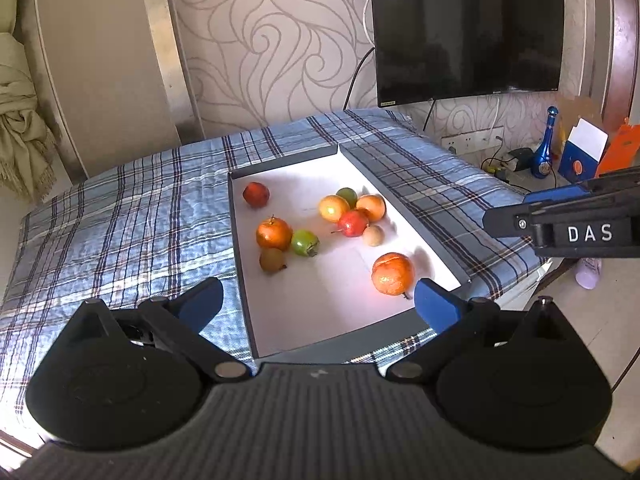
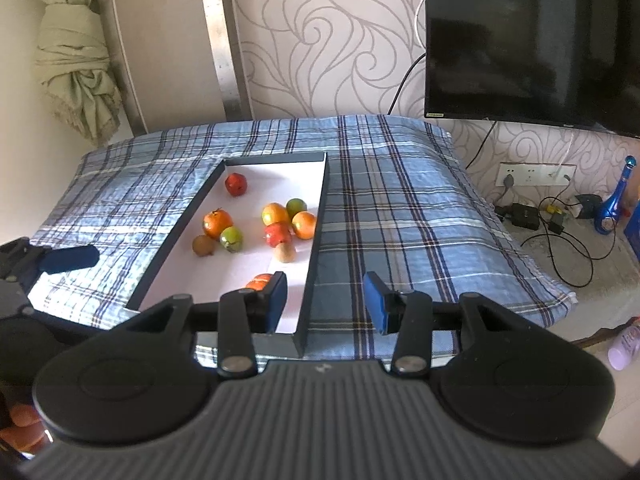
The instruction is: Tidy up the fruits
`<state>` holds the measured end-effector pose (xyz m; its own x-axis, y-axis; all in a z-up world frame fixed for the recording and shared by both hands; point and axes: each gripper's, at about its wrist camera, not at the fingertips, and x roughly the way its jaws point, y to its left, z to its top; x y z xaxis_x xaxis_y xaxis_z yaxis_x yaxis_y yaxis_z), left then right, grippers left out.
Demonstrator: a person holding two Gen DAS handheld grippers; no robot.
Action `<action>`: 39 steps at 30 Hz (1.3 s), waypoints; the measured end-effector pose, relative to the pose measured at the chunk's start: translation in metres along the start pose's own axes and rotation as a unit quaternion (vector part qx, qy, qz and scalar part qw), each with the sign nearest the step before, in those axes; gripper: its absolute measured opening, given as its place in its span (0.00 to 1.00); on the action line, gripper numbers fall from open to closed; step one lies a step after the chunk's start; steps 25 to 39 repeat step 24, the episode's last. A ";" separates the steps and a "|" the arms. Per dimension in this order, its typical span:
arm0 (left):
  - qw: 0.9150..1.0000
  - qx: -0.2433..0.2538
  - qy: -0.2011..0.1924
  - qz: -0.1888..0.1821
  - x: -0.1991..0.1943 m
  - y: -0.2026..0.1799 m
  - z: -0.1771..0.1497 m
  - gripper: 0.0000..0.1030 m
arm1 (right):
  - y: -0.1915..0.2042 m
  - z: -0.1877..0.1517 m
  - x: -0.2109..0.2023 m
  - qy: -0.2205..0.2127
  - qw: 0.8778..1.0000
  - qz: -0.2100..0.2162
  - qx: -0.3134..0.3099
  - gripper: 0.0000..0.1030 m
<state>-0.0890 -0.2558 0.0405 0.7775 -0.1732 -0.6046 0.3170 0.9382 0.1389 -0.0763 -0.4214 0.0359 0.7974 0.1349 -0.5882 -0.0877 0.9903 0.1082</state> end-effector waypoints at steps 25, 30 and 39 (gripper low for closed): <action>1.000 -0.007 -0.003 -0.003 0.010 -0.002 0.002 1.00 | -0.007 0.001 0.011 0.010 1.000 0.001 -0.001 0.43; 1.000 -0.007 -0.003 -0.003 0.010 -0.002 0.002 1.00 | -0.007 0.001 0.011 0.010 1.000 0.001 -0.001 0.43; 1.000 -0.007 -0.003 -0.003 0.010 -0.002 0.002 1.00 | -0.007 0.001 0.011 0.010 1.000 0.001 -0.001 0.43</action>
